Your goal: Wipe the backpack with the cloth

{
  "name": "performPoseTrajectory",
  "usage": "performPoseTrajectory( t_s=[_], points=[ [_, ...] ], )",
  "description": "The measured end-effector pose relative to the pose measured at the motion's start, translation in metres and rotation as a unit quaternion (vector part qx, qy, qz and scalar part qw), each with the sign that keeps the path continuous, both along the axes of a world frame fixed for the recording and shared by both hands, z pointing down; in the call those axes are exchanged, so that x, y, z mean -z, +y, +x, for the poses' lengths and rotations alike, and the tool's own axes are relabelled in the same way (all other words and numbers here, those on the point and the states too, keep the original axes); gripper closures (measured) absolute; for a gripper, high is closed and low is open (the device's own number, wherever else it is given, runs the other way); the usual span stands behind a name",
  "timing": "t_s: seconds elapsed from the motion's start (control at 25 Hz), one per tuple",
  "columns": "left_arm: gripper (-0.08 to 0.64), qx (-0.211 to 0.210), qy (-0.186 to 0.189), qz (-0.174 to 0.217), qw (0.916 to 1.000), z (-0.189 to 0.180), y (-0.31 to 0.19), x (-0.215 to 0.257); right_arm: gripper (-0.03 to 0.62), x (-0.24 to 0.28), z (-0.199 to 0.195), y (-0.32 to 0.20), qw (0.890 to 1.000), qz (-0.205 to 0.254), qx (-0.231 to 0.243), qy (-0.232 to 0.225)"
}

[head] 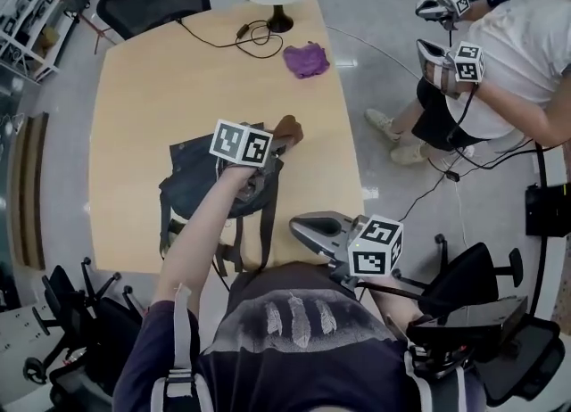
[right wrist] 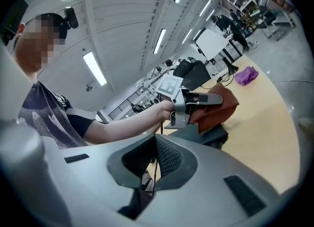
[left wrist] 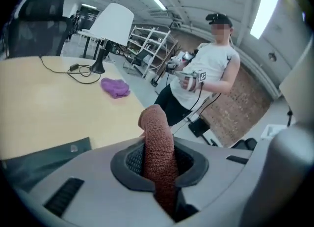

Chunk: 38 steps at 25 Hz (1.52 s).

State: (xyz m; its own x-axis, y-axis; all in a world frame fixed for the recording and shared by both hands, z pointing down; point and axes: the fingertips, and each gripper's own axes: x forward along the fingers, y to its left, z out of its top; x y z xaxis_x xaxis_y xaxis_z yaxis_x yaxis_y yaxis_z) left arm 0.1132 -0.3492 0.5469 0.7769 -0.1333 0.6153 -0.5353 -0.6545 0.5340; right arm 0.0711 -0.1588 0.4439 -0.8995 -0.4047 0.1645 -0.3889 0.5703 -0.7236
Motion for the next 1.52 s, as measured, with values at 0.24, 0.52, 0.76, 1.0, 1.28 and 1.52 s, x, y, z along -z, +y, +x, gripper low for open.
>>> performPoseTrajectory(
  t_s=[0.24,0.52,0.76,1.0,1.28,1.52],
  points=[
    [0.505,0.147,0.173,-0.136,0.9643,-0.011,-0.006,0.017,0.591,-0.001,-0.01,0.004,1.0,-0.001,0.022,-0.006],
    [0.505,0.05,-0.195,0.08,0.9763,-0.085,0.022,-0.067,0.591,-0.004,-0.019,0.01,0.999,-0.002,0.054,-0.003],
    [0.505,-0.015,-0.295,0.194,0.9354,-0.104,0.039,-0.071,0.591,-0.003,-0.035,0.016,0.996,0.002,0.091,0.001],
    [0.505,0.035,-0.356,0.227,0.9057,-0.194,0.058,-0.067,0.591,-0.011,-0.059,0.023,0.992,-0.016,0.126,0.0],
    [0.505,0.116,-0.36,0.199,0.9042,-0.283,0.089,-0.072,0.591,-0.012,-0.085,0.029,0.989,-0.012,0.144,0.012],
    [0.505,0.14,-0.358,0.196,0.9021,-0.347,0.115,-0.071,0.591,-0.002,-0.133,0.049,0.987,0.004,0.153,0.038]
  ],
)
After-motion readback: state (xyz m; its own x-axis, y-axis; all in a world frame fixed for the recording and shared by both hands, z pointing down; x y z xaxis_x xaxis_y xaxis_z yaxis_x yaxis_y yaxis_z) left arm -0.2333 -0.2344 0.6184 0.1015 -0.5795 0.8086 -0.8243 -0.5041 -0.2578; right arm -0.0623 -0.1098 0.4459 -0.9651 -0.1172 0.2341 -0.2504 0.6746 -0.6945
